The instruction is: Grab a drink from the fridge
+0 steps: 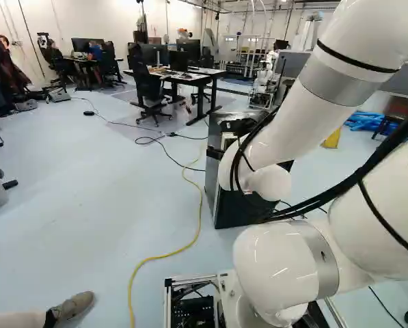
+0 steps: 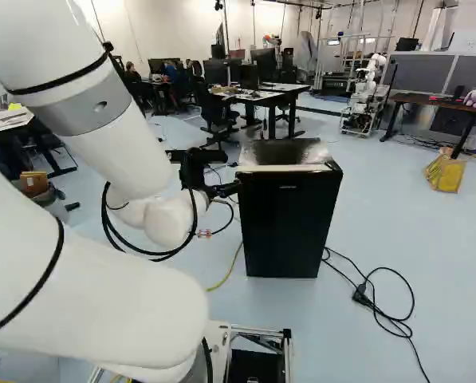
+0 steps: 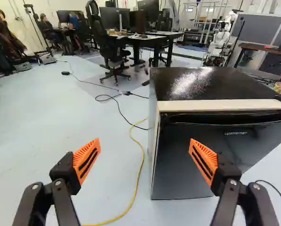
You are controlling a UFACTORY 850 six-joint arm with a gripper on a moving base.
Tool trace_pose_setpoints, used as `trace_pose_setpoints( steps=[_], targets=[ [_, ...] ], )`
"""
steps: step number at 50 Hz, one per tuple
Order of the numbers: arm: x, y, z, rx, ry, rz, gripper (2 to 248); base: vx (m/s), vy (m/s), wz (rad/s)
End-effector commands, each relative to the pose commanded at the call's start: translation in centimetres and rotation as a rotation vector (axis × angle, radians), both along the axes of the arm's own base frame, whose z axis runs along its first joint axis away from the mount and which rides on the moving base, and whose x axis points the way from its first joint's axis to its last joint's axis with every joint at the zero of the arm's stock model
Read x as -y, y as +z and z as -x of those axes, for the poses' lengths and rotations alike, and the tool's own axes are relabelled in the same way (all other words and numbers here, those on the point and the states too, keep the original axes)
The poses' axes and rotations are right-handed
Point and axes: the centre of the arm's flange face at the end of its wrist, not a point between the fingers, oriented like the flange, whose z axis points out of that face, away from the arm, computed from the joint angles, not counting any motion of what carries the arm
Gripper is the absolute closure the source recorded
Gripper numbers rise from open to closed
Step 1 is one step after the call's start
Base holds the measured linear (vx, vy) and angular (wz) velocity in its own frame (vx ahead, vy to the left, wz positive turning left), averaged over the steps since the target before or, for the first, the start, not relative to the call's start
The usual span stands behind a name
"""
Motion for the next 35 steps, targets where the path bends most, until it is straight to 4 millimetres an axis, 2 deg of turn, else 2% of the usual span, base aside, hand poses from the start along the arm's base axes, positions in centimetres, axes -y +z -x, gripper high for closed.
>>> trace_pose_setpoints(
  steps=[21, 35],
  targets=[
    [-0.1, 0.0, -0.3, -0.001, -0.006, -0.005, 3, 0.000, 0.000, 0.000],
    [-0.7, 0.0, -1.4, -0.008, -0.005, -0.015, 3, 0.000, 0.000, 0.000]
  ],
)
